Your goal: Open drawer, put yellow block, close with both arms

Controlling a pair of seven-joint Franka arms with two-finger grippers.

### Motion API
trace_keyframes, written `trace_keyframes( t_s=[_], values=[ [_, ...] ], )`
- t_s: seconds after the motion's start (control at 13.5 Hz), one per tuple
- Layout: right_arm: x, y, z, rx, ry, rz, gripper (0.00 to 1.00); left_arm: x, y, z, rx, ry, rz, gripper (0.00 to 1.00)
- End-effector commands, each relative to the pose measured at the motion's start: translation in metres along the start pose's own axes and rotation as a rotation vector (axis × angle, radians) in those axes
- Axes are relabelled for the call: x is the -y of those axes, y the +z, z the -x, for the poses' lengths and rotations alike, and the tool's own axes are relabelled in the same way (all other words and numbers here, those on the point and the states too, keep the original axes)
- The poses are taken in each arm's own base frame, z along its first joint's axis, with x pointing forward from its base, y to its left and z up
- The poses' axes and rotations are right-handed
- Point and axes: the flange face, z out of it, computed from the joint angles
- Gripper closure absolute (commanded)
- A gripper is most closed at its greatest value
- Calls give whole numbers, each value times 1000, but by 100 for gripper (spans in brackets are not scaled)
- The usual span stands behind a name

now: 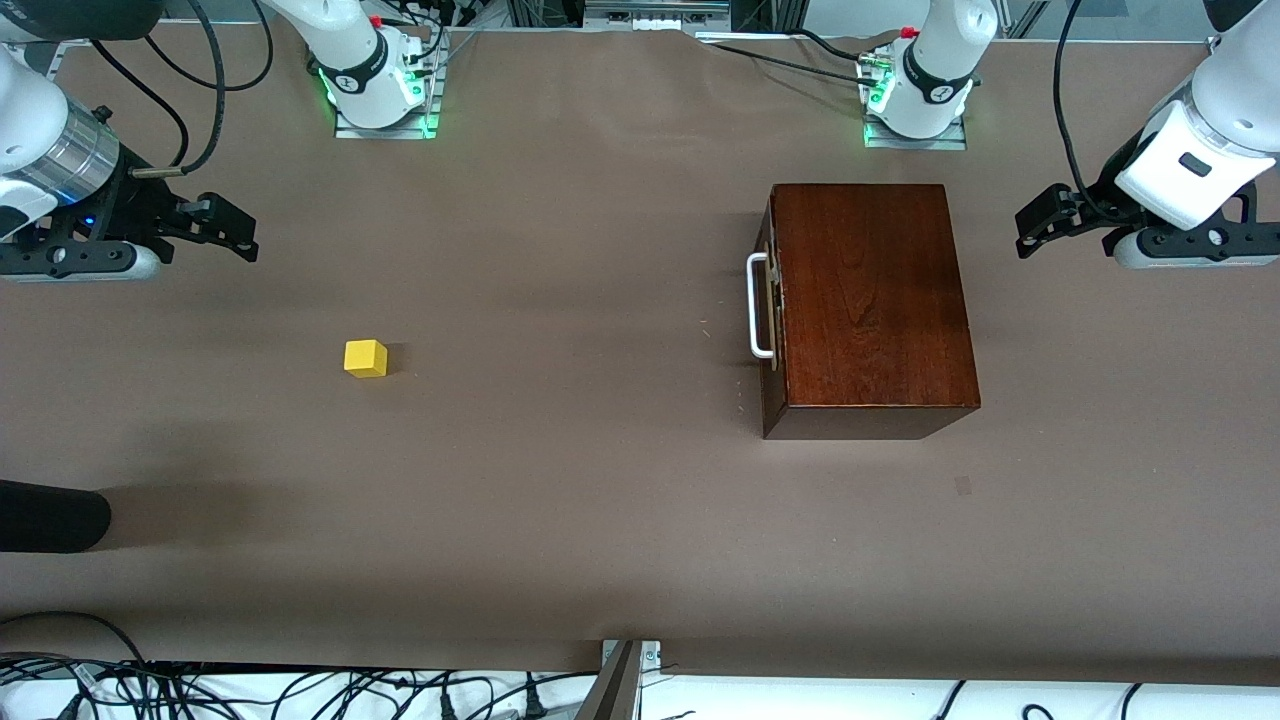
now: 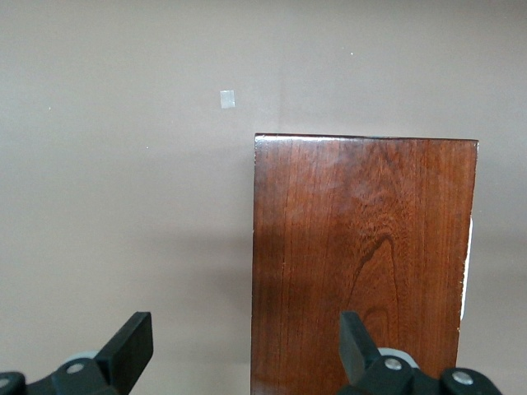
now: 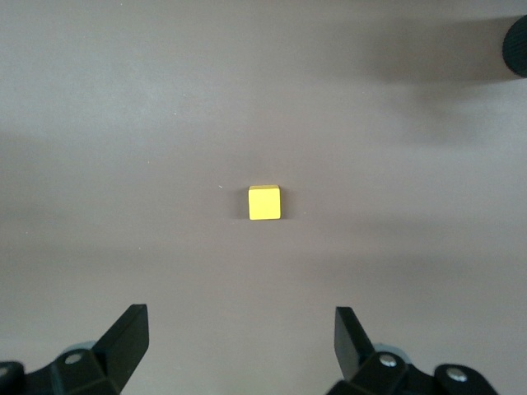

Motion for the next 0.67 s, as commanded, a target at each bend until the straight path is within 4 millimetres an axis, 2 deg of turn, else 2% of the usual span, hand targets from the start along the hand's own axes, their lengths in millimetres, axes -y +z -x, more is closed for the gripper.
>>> trace_keyframes(
  t_s=[0.0, 0.59],
  values=[
    [5, -2, 1, -5, -17, -18, 0, -1, -10, 4, -15, -6, 18, 0],
    [7, 0, 0, 0, -11, -18, 0, -1, -9, 4, -14, -6, 17, 0]
  ],
)
